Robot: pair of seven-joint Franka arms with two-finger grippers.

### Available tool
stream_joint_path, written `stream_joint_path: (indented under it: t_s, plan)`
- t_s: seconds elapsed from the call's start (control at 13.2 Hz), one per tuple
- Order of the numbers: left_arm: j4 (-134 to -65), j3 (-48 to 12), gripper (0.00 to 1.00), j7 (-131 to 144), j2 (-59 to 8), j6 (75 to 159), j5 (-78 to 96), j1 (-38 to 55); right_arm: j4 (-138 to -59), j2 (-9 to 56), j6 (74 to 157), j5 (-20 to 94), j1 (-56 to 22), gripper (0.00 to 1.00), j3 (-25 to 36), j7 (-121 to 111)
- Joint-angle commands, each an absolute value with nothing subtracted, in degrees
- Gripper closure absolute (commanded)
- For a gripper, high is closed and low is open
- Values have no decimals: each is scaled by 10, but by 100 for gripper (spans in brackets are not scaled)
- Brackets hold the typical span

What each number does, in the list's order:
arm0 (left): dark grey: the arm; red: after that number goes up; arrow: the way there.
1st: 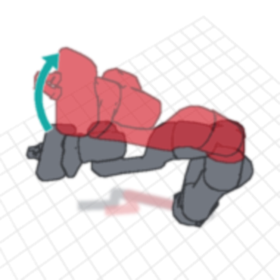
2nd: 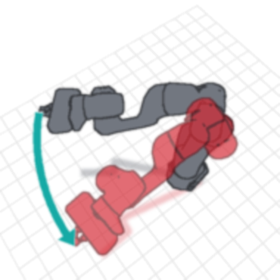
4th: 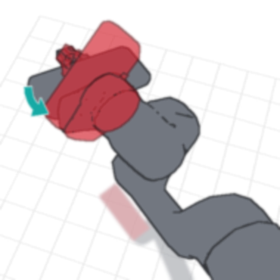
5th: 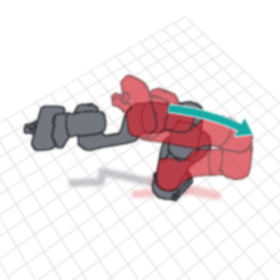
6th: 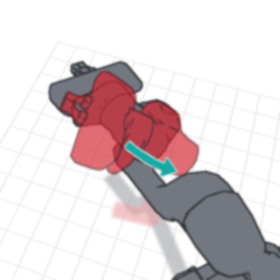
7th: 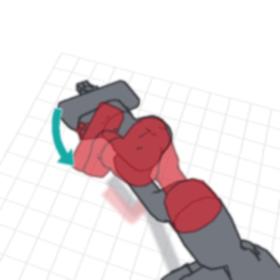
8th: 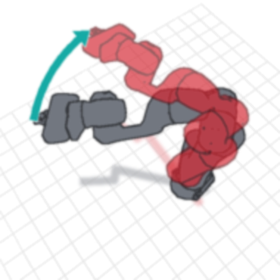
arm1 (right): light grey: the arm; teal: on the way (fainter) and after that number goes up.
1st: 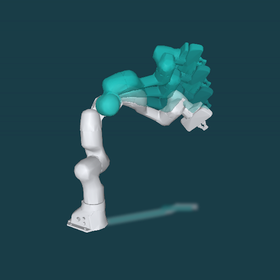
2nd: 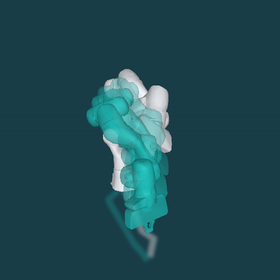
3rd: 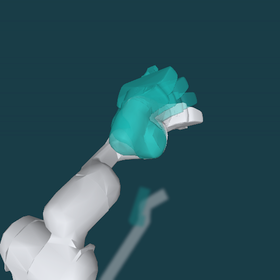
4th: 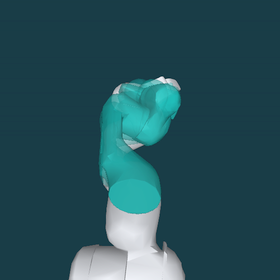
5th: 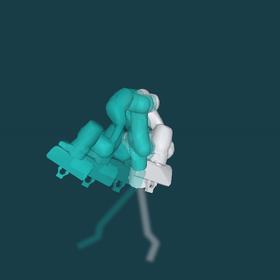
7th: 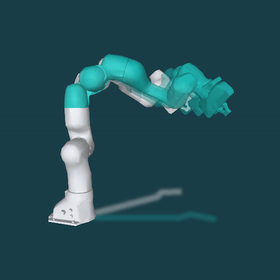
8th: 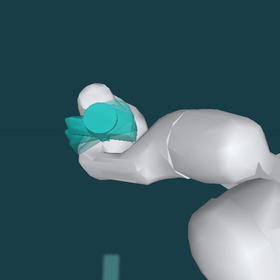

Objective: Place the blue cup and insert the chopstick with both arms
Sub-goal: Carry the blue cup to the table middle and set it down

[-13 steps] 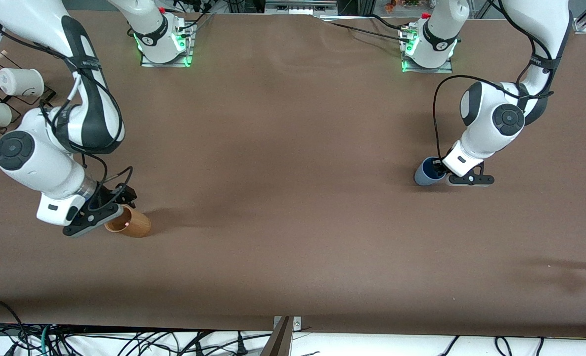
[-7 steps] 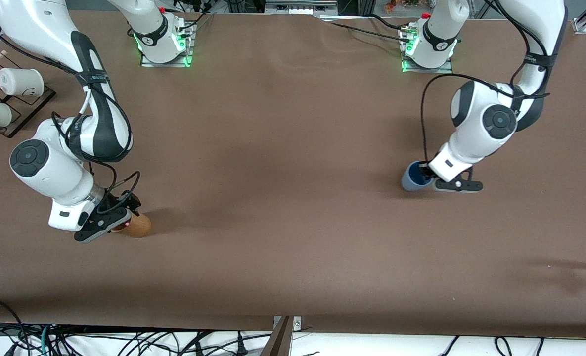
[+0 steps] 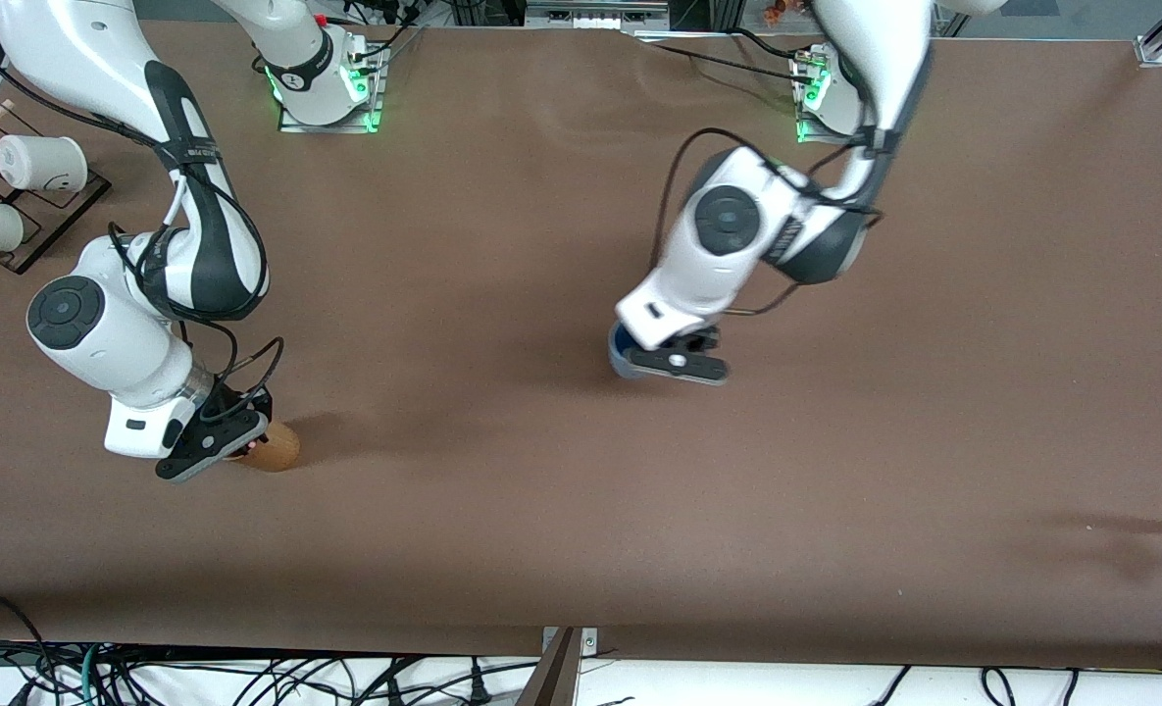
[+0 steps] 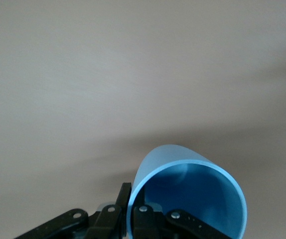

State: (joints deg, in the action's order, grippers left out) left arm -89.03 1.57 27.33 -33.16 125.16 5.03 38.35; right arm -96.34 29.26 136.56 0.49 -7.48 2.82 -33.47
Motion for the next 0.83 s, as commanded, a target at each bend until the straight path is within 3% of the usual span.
stream_joint_path:
  t_s: [0.0, 0.08, 0.53, 0.68, 0.76]
  plan:
    - [-779, 38, 100, 345, -418, 1211, 55, 434, -962, 280, 1363, 0, -71, 96, 24, -350]
    - [-764, 38, 100, 370, -433, 1211, 55, 444, -962, 270, 1361, 0, -71, 100, 24, -353]
    - [-750, 38, 100, 439, -455, 1212, 54, 457, -960, 167, 1262, 2, -71, 100, 23, -366]
    - [-751, 38, 90, 449, -460, 1214, 55, 457, -955, 134, 1223, 4, -71, 100, 22, -367]
    - [-751, 38, 74, 449, -460, 1214, 55, 457, -948, 124, 1203, 4, -71, 100, 21, -366]
